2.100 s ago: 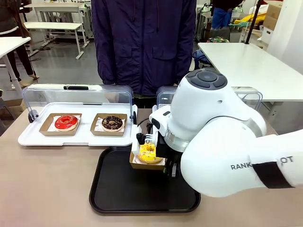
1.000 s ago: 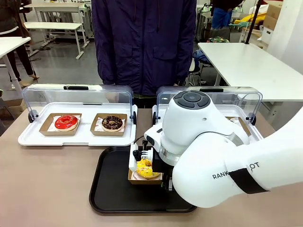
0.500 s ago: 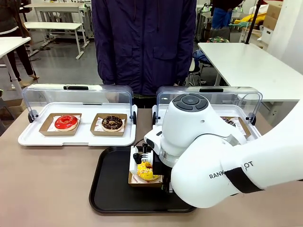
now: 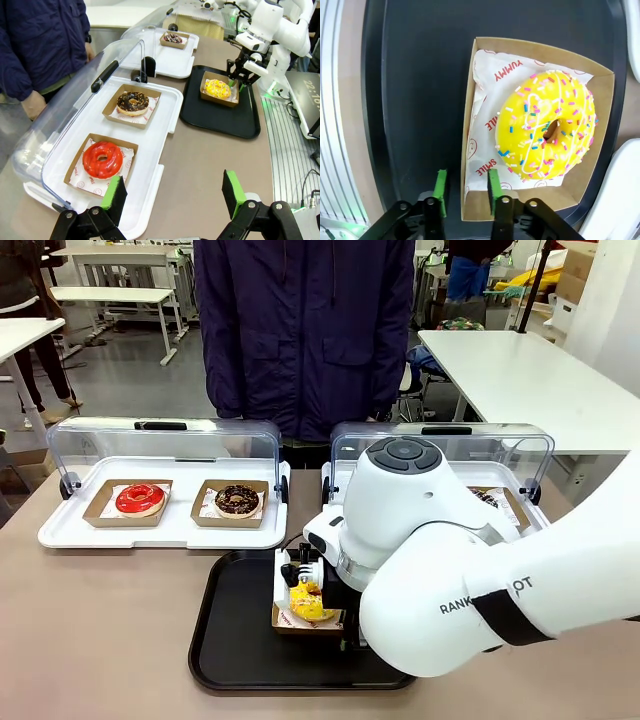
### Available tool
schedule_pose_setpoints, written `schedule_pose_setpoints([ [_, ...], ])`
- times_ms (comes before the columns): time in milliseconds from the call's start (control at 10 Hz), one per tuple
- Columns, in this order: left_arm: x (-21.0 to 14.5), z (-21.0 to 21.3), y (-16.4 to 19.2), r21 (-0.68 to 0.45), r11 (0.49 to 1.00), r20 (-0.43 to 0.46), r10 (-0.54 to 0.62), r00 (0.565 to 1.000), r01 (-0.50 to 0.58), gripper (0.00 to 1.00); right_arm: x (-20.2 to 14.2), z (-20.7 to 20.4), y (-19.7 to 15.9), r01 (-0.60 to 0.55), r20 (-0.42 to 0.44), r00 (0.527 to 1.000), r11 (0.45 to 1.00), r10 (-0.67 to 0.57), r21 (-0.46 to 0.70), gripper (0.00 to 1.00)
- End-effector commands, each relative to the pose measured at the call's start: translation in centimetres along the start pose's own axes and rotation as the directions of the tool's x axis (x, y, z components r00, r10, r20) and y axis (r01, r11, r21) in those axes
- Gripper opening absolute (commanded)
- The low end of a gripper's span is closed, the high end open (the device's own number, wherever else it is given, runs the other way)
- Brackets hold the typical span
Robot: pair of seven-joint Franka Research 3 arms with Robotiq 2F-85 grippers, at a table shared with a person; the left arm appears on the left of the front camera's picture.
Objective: Move the third donut from the left to the tray.
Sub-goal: Pick up the Paper togo box containing the Donut indicated by the person and place it on the Handle tray.
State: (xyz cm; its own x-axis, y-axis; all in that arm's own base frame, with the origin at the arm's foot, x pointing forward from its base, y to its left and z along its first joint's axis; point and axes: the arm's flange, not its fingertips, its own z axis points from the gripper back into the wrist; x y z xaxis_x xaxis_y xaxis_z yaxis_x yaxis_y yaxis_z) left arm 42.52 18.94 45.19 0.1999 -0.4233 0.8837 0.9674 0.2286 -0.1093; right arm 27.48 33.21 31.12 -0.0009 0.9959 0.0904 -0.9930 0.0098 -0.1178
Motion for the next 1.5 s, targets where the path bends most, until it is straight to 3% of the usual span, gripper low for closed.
schedule_pose_setpoints([
  [0, 0.2, 0.0, -0.2, -0.001, 1.000, -0.004, 0.002, 1.000, -0.002, 1.00, -3.8, 1.4, 2.5, -0.022, 0.048, 0.999, 1.000, 0.022, -0.004, 0.81],
  [200, 0.2, 0.0, -0.2, -0.001, 1.000, -0.004, 0.002, 1.000, -0.002, 1.00, -3.7, 3.3, 1.9, -0.019, 0.051, 0.999, 1.000, 0.020, -0.014, 1.00],
  [800, 0.2, 0.0, -0.2, -0.001, 1.000, -0.004, 0.002, 1.000, -0.002, 1.00, -4.5, 10.5, 1.0, -0.001, 0.040, 0.999, 1.000, 0.001, 0.008, 1.00],
  [1000, 0.2, 0.0, -0.2, -0.001, 1.000, -0.004, 0.002, 1.000, -0.002, 1.00, -4.9, 10.9, 0.2, -0.012, 0.054, 0.999, 0.998, 0.009, 0.055, 1.00],
  [1100, 0.2, 0.0, -0.2, -0.001, 1.000, -0.004, 0.002, 1.000, -0.002, 1.00, -3.2, 10.9, -0.2, 0.016, 0.018, 1.000, 1.000, -0.016, -0.014, 1.00],
  [1400, 0.2, 0.0, -0.2, -0.001, 1.000, -0.004, 0.002, 1.000, -0.002, 1.00, -3.2, 10.9, -0.2, 0.016, 0.018, 1.000, 1.000, -0.016, -0.014, 1.00],
])
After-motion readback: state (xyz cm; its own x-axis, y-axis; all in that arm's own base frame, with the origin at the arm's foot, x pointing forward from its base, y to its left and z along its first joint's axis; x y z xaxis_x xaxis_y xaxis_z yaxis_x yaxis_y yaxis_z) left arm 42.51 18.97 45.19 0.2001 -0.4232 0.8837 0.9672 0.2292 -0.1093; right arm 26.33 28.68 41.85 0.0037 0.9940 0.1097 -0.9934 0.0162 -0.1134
